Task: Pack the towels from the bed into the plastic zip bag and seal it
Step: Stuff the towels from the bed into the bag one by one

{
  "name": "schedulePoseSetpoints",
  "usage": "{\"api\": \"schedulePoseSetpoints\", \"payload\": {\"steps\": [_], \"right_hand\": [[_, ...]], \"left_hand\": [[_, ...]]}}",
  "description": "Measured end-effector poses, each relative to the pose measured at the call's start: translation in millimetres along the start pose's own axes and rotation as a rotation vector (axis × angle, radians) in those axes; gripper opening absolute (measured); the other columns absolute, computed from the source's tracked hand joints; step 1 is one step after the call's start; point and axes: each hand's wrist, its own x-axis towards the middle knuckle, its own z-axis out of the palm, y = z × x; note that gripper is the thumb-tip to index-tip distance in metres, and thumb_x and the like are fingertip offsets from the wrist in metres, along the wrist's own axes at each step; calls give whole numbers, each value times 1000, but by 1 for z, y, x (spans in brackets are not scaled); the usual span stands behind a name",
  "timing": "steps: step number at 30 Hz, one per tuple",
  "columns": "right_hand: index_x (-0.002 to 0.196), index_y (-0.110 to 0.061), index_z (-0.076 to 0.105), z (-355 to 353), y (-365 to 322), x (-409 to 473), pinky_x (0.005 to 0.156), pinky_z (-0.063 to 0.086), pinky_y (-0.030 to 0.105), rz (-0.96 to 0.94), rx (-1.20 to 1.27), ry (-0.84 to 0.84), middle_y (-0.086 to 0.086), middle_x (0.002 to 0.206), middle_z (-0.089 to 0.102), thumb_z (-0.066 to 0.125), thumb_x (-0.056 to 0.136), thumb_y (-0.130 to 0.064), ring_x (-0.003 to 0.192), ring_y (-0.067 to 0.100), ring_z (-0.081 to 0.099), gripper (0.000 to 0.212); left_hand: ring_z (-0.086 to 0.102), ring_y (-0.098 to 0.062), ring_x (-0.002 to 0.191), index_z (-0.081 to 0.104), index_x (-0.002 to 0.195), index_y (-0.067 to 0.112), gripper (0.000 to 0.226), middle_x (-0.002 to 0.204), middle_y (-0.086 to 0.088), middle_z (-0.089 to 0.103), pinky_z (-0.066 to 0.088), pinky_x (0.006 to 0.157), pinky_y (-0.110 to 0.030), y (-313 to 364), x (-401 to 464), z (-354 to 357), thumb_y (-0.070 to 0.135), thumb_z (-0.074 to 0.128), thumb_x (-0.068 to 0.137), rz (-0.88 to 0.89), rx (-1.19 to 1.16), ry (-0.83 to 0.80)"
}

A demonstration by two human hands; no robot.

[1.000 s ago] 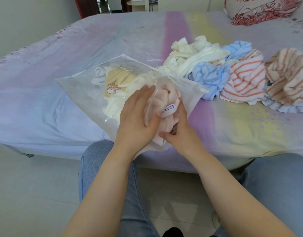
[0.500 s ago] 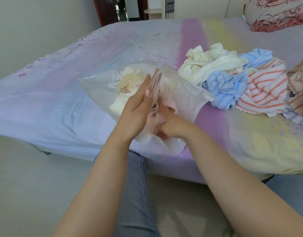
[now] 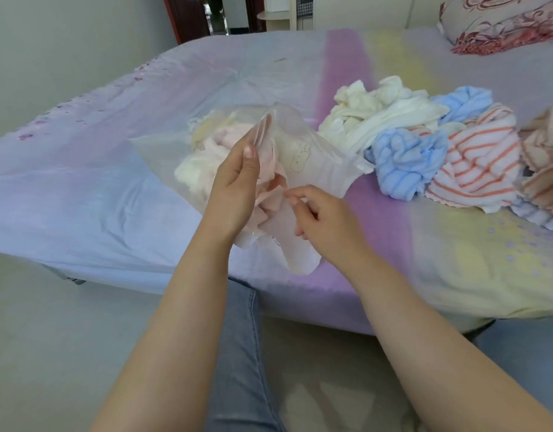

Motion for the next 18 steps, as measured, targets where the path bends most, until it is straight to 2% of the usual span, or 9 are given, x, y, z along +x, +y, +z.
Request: {"api": "schedulePoseSetpoints", "payload": {"steps": [2,3,5,6,9,11,13,15,18], "right_hand": [[106,-27,63,-15,24,-17,58,44,21,-10,105,326,-16,62,58,47,97,-25,57,3,54,19],[107,-23,63,-23,37,-17,61,43,19,10,139,492,-22,69,59,47,97,-23,61,-1,53,19],[112,-18,59,-43,62,-4,70,45,25,84,134,707,-23,93,60,47,96,-21,75,-3,54,20],[121,-18,55,-54,75,9,76,48,29,131,86,732,-16,111,57,50,94,-21,87,5,58,28],[149,-28,16,-84,114,56,89,47,33,280,-54,537,9,151,22,68,80,-31,130,25,43,87],[149,-35,5,-93,131,79,83,52,38,363,-45,367,1,147,30,72,73,-36,121,24,51,101],[142,-26,31,-92,142,87,74,48,33,405,-221,195,4,125,52,65,73,-32,105,29,59,77],[126,-17,49,-86,145,81,75,42,33,413,-370,158,14,116,59,59,79,-22,108,35,56,49],[97,-12,56,-80,126,56,72,40,35,376,-354,144,14,96,60,54,85,-16,94,34,57,13]], "left_hand": [[58,14,86,43,141,23,38,133,21,50,47,81,-9,-4,3,10,24,26,107,-8,5,-13],[62,2,93,46,137,33,36,128,30,52,51,86,-19,-6,4,14,29,28,106,-16,3,-14],[62,-32,104,50,125,53,33,125,38,52,52,93,-49,-8,6,18,39,31,102,-27,-2,-19],[59,-40,107,50,121,57,32,128,38,50,50,94,-55,-8,7,18,41,32,101,-19,9,-21],[55,-37,119,49,129,51,34,140,25,48,52,94,-50,-8,7,17,43,32,101,3,1,-32],[56,-24,122,47,138,35,39,144,8,48,54,90,-34,-9,9,15,39,32,103,5,-22,-35],[59,1,112,45,141,26,39,142,7,49,50,85,-17,-8,9,14,30,29,106,21,-24,-33],[60,14,92,42,140,25,36,137,12,49,47,80,-9,-5,7,14,24,28,106,36,-13,-20],[57,0,112,44,141,24,38,141,15,48,49,84,-14,-9,8,14,26,28,106,30,-15,5]]}}
